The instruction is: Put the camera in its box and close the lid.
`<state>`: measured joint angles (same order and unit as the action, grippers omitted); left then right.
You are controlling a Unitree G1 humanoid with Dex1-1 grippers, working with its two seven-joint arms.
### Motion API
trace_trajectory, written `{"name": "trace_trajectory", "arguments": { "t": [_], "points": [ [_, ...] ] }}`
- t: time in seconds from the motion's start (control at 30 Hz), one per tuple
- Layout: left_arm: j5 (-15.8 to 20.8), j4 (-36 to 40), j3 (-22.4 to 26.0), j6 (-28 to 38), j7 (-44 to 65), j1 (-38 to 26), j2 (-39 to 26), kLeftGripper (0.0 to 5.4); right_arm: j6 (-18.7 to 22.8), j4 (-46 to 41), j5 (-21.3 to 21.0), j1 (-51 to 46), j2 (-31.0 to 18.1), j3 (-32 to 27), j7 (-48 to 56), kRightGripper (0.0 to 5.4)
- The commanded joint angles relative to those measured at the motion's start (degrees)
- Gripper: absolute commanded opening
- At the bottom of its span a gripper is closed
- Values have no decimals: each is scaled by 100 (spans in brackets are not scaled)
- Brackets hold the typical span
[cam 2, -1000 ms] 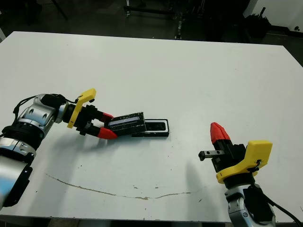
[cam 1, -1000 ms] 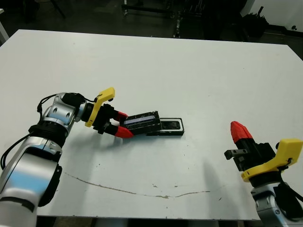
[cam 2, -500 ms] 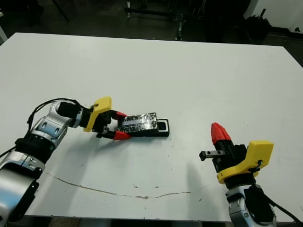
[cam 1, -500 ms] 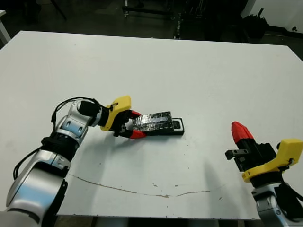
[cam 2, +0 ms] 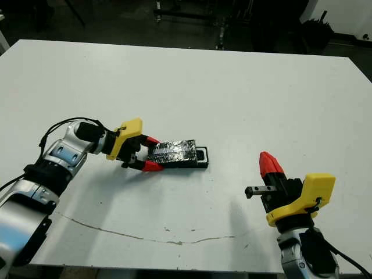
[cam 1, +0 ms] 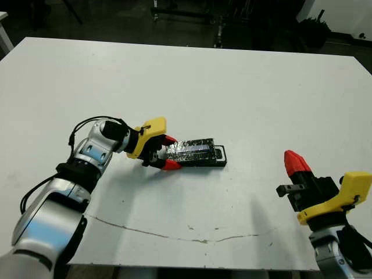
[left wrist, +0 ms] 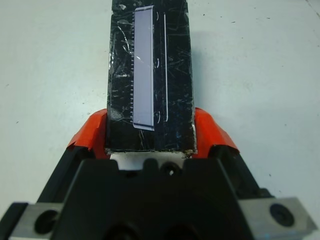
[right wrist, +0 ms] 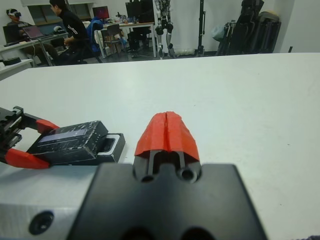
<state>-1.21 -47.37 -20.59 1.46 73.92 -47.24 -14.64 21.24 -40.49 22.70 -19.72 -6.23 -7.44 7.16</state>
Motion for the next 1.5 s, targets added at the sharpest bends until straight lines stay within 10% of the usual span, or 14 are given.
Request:
{"name": "trace_trajectory", "arguments": {
  "t": [0.03, 0.7, 1.1, 1.5],
  "points": [
    [-210, -471, -206, -217, 71, -172, 399, 317, 13, -13, 44, -50, -49, -32, 22, 0],
    [-552, -1636, -291, -363, 140, -749, 1527, 317, 18, -114, 112, -169, -41, -21, -5, 0],
    [-1019, -778, -688, -1012, -225, -587, 1493, 317, -42, -73, 85, -194, 27, 58, -40, 0],
    [-992, -585, -634, 183, -306, -271, 753, 482, -21, -83, 121, -222, 10, 70, -26, 0]
  ]
}}
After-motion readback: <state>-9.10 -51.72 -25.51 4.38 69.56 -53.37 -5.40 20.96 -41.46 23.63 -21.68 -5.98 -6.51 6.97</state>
